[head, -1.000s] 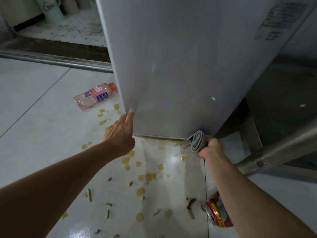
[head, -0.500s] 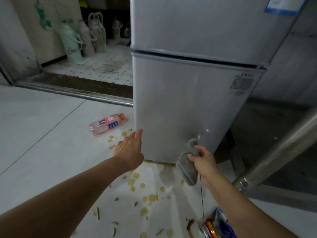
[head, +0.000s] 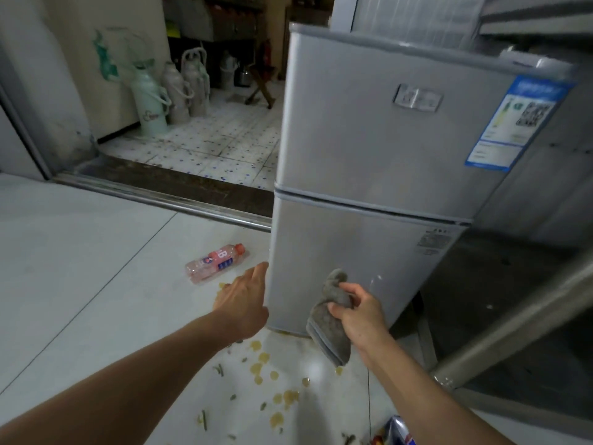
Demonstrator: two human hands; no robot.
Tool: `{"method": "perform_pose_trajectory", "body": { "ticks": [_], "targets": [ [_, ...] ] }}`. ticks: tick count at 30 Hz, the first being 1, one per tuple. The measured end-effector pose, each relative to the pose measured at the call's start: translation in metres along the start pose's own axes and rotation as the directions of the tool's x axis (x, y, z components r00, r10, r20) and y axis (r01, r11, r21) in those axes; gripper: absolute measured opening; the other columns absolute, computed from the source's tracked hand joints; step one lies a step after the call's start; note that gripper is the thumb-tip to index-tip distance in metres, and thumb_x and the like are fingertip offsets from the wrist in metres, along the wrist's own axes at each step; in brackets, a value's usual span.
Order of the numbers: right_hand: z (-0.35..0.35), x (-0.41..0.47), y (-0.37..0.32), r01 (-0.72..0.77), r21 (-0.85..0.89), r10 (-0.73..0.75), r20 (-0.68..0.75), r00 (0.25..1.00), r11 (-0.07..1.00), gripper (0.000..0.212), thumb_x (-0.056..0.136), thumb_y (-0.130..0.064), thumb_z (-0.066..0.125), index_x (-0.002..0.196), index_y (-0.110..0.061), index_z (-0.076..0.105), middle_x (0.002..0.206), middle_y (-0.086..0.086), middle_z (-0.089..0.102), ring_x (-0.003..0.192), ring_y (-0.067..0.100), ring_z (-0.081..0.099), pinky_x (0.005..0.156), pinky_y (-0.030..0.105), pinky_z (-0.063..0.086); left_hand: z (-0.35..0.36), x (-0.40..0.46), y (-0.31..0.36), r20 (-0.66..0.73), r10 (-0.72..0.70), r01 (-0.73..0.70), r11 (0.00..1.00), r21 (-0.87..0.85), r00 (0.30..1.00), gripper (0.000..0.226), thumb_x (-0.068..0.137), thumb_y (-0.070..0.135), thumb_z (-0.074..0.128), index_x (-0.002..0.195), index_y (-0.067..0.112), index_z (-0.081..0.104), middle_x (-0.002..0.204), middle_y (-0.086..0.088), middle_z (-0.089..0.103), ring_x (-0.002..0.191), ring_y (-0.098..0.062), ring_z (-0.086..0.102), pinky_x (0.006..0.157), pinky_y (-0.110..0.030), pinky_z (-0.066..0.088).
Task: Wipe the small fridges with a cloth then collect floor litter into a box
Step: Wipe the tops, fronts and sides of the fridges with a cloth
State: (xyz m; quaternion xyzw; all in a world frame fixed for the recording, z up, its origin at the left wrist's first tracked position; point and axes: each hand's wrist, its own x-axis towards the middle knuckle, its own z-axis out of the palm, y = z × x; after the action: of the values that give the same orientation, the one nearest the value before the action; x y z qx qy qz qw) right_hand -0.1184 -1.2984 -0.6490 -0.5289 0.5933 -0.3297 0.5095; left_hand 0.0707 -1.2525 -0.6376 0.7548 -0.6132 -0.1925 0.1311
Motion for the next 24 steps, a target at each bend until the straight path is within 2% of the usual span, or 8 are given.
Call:
{"method": "perform_pose_trajectory", "body": {
  "ticks": [2,6,8,11,15,19,24],
  "targets": [
    [0.000,-0.012,-0.025,-0.035,0.004,0.035,0.016,0.999,0.999,0.034,0.081,-0.001,0.066,0.085,-0.034,0.059,0.098,-0.005,0.066,0.091,0.013,0.063,0.083,0.029,0.052,-0.026,-0.008,0.007,0.024,-0.020,0.021,1.000,-0.006,1.000,0.077,0.082,0.016,0.062,0.144,0.020,0.018,0.149,-0.004,0.035,0.132,-0.026,0.041,0.106,-0.042,0.036],
    [-0.001,-0.038,-0.081,-0.090,0.009,0.090,0.031,0.995,0.996,0.034,0.079,0.001,0.067,0.085,-0.031,0.060,0.102,0.001,0.067,0.095,0.021,0.064,0.090,0.038,0.052,-0.088,-0.023,0.023,0.056,-0.045,0.046,0.999,-0.011,0.997,0.081,0.082,0.013,0.059,0.147,0.019,0.012,0.150,-0.006,0.033,0.129,-0.027,0.043,0.104,-0.039,0.038],
    [-0.006,-0.051,-0.114,-0.126,0.006,0.126,0.048,0.991,0.992,0.034,0.080,0.001,0.066,0.086,-0.032,0.060,0.102,0.000,0.067,0.095,0.019,0.063,0.089,0.035,0.052,-0.123,-0.031,0.032,0.068,-0.047,0.049,0.999,-0.018,0.997,0.079,0.082,0.012,0.059,0.146,0.017,0.013,0.151,-0.006,0.032,0.132,-0.026,0.040,0.105,-0.039,0.036],
    [-0.015,-0.073,-0.167,-0.163,0.005,0.162,0.081,0.983,0.987,0.034,0.082,-0.001,0.064,0.094,-0.033,0.061,0.103,-0.003,0.065,0.096,0.016,0.061,0.086,0.031,0.050,-0.174,-0.043,0.048,0.068,-0.044,0.045,0.999,-0.019,0.997,0.076,0.082,0.012,0.060,0.144,0.017,0.016,0.149,-0.005,0.035,0.130,-0.026,0.041,0.103,-0.038,0.040],
    [-0.028,-0.098,-0.240,-0.177,-0.008,0.176,0.086,0.981,0.984,0.038,0.083,0.000,0.061,0.105,-0.031,0.060,0.105,-0.003,0.063,0.098,0.015,0.059,0.089,0.032,0.049,-0.244,-0.053,0.075,0.092,-0.040,0.042,0.999,-0.027,0.995,0.077,0.083,0.014,0.061,0.145,0.018,0.017,0.153,-0.004,0.027,0.135,-0.026,0.037,0.107,-0.040,0.037],
    [-0.041,-0.114,-0.312,-0.169,-0.014,0.170,0.015,0.985,0.985,0.040,0.081,0.004,0.061,0.099,-0.031,0.061,0.096,-0.005,0.061,0.094,0.016,0.059,0.092,0.035,0.049,-0.310,-0.055,0.105,0.107,-0.027,0.032,0.998,-0.045,0.994,0.073,0.082,0.019,0.065,0.142,0.022,0.023,0.145,-0.002,0.039,0.131,-0.024,0.041,0.107,-0.044,0.038],
    [-0.061,-0.128,-0.383,-0.150,-0.034,0.149,-0.020,0.989,0.988,0.040,0.085,-0.001,0.061,0.116,-0.026,0.061,0.107,-0.006,0.059,0.107,0.018,0.057,0.100,0.042,0.047,-0.376,-0.050,0.141,0.135,0.048,-0.039,0.997,-0.069,0.990,0.072,0.079,0.022,0.067,0.139,0.023,0.028,0.138,-0.001,0.048,0.125,-0.024,0.048,0.105,-0.042,0.041]
  ]
}}
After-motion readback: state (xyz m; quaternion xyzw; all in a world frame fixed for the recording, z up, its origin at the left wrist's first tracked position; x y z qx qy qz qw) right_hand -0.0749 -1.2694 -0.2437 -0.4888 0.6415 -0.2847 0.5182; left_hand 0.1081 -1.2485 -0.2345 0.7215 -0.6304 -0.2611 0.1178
